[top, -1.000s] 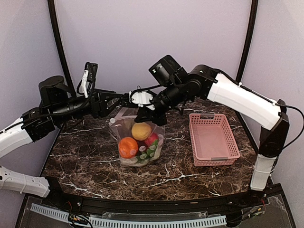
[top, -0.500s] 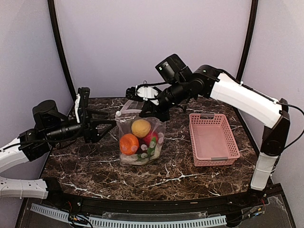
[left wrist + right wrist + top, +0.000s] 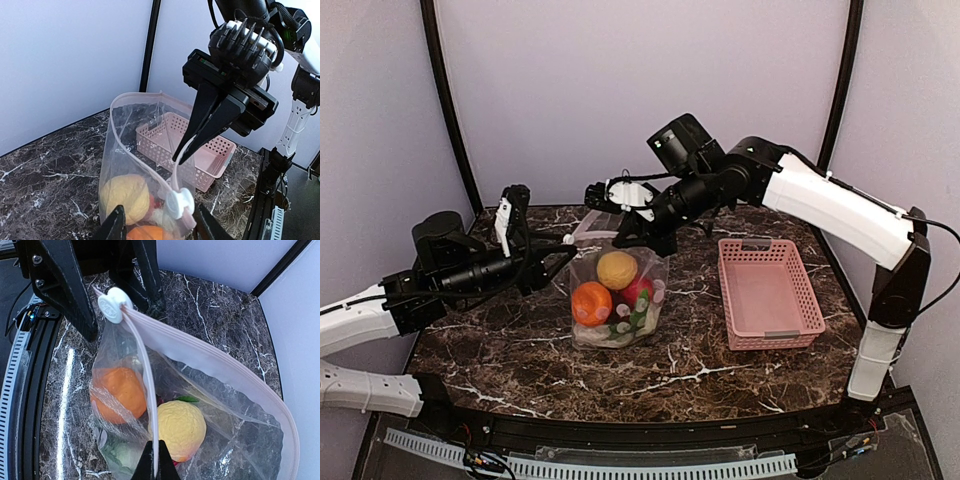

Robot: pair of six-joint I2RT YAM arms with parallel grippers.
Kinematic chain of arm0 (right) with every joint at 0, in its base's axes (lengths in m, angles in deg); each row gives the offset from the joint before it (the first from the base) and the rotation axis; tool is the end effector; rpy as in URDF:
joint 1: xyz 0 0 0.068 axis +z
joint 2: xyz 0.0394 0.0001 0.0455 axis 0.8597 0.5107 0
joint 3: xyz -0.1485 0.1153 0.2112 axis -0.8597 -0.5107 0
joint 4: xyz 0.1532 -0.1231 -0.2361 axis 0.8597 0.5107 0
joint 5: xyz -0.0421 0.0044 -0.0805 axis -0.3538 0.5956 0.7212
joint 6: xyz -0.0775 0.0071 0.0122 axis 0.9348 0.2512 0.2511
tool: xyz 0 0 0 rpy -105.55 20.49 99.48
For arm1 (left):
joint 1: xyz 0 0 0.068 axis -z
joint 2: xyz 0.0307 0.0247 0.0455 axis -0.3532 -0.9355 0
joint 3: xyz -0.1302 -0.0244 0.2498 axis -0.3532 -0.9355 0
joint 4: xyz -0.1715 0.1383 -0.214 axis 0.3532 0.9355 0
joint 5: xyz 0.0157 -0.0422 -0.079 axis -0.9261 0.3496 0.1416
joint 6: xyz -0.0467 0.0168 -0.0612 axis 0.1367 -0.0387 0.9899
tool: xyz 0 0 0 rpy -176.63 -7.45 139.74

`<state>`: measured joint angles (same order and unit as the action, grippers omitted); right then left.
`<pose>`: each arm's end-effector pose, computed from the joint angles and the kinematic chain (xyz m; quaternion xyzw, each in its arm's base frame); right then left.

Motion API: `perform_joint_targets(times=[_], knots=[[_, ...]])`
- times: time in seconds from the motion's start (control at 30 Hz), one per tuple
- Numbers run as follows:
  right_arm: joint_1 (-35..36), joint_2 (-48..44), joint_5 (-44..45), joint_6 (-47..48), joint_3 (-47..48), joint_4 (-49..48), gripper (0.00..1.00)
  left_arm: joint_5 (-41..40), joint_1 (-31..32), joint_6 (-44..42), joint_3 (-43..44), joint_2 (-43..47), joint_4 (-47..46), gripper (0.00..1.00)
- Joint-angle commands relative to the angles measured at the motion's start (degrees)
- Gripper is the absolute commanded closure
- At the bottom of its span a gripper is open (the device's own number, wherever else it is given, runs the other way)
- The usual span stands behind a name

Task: Place the food in the zip-top bag and seal the zipper
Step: Pass from the right arm to the left

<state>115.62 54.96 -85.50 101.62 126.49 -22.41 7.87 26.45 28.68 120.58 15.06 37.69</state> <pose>0.2485 0.4083 0.3847 -0.6739 0.6062 0.2139 0.3641 0.1872 -0.2164 0.3315 0.2790 0.6510 -0.3793 0.5954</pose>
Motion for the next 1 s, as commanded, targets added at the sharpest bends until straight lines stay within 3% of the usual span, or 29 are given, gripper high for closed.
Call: perform_joint_targets(times=[0.0, 0.3, 0.6, 0.77, 0.97], knots=[[-0.19, -1.33, -0.83, -1.14, 0.83, -1.35, 1.0, -0.26, 0.06, -1.74, -0.94, -1.55, -5.42, 0.58], [-0.31, -1.03, -0.48, -1.62, 1.64, -1.36, 1.0, -0.19, 0.06, -2.56, -0.79, -3.47, -6.53, 0.59], [-0.34, -1.21, -0.41, -2.16, 1.82, -1.39, 1.0, -0.38, 0.06, -2.75, -1.46, -2.95, -6.27, 0.71], [-0.38, -1.07, -0.59, -2.32, 2.1, -1.37, 1.0, -1.35, 0.06, -2.34, -2.1, -2.74, -6.43, 0.69], [-0.35, -0.64, -0.07, -2.34, 2.27, -1.35, 1.0, -2.0, 0.06, -2.81, -2.28, -2.85, -6.26, 0.86]])
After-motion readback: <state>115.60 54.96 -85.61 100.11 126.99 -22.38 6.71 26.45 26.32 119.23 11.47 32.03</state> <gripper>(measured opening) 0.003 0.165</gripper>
